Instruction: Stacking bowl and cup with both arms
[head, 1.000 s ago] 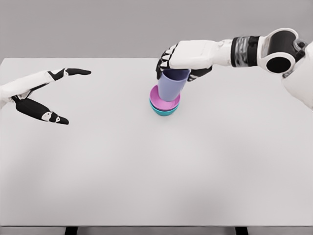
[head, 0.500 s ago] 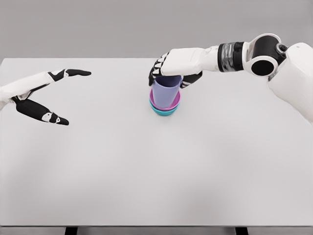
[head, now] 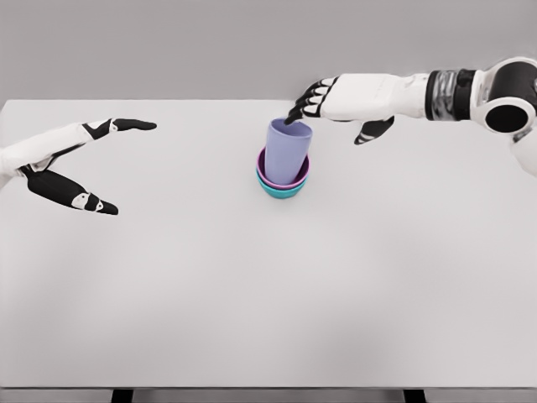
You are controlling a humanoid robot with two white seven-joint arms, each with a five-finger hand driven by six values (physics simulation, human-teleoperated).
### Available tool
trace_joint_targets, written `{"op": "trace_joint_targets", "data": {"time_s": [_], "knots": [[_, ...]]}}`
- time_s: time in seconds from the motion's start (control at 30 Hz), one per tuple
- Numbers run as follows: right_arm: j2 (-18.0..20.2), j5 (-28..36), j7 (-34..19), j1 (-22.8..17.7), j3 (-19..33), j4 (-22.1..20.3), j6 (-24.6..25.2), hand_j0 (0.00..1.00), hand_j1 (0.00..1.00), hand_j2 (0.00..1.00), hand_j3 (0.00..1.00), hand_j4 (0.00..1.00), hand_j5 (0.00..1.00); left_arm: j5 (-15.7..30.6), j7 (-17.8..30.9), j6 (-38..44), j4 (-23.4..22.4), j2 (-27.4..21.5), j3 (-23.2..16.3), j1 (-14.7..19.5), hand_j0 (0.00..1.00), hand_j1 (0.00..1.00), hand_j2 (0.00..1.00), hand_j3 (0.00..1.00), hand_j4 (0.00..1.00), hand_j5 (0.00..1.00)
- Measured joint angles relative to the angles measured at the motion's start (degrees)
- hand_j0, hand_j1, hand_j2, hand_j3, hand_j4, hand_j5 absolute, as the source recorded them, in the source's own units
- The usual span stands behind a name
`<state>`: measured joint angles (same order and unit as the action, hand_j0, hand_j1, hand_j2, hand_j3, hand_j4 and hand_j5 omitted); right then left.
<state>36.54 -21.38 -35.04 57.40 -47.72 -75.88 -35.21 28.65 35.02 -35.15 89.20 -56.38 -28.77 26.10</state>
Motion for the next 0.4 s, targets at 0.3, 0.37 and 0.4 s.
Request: {"op": "trace_joint_targets", "data": {"time_s": [0.3,0.37,0.4], "knots": [[13.4,0.2,0.0,-7.9,6.0,-1.3,0.0,1.0,1.0,1.0,1.0,1.0,1.0,-0.2,0.0,0.0,-0.1,-0.1,0.0,-0.1,1.0,1.0,1.0,1.0,1.0,1.0],[14.3,0.2,0.0,-8.0,6.2,-1.3,0.0,1.0,1.0,1.0,1.0,1.0,1.0,-0.2,0.0,0.0,-0.1,-0.1,0.0,-0.1,1.0,1.0,1.0,1.0,1.0,1.0],[14.6,0.2,0.0,-8.0,6.2,-1.3,0.0,1.0,1.0,1.0,1.0,1.0,1.0,-0.3,0.0,0.0,-0.1,-0.1,0.0,-0.1,1.0,1.0,1.0,1.0,1.0,1.0]]}}
